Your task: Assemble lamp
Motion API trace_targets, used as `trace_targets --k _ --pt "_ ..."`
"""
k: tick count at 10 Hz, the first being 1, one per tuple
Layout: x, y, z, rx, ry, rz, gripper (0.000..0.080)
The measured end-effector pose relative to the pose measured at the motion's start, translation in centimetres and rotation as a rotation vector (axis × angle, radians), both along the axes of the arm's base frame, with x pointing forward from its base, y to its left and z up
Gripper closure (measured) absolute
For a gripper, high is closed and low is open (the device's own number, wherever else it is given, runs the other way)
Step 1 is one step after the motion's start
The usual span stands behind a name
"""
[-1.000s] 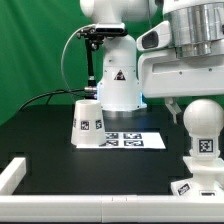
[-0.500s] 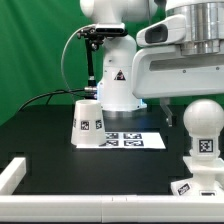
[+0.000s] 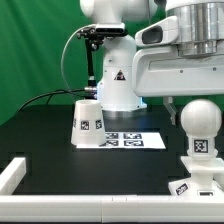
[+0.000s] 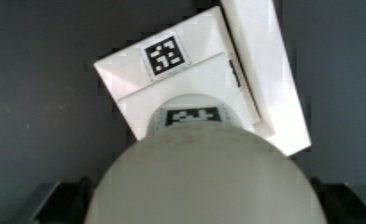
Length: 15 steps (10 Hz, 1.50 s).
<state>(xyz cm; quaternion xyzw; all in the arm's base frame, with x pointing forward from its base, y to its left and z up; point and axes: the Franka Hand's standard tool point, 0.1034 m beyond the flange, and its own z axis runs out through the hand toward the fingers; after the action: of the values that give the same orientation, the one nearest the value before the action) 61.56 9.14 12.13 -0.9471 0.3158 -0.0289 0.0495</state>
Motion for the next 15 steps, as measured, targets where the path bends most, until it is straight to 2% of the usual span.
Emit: trace_targets --k 3,5,6,8,9,10,12,15 --pt "0.28 0.37 -0.02 0.052 0.054 -0.506 0.0224" --pt "0.48 0.72 0.11 0.135 0.093 -0.883 0.0223" --pt "0.47 0.9 0.11 0.139 0.097 -0.931 0.0223" --pt "0.43 0.84 0.06 0.135 0.094 -0.893 0.0222" --pt "0.29 0.73 0.04 0.12 0.095 -0.815 0.0128" --pt "-0.11 0.49 0.0 0.096 0.108 -0.621 0.0105" --pt "-0.46 0.7 -0.13 0.056 0.092 -0.262 0.0101" --pt "-0.45 0.47 -0.16 0.043 0.076 -0.11 0.0101"
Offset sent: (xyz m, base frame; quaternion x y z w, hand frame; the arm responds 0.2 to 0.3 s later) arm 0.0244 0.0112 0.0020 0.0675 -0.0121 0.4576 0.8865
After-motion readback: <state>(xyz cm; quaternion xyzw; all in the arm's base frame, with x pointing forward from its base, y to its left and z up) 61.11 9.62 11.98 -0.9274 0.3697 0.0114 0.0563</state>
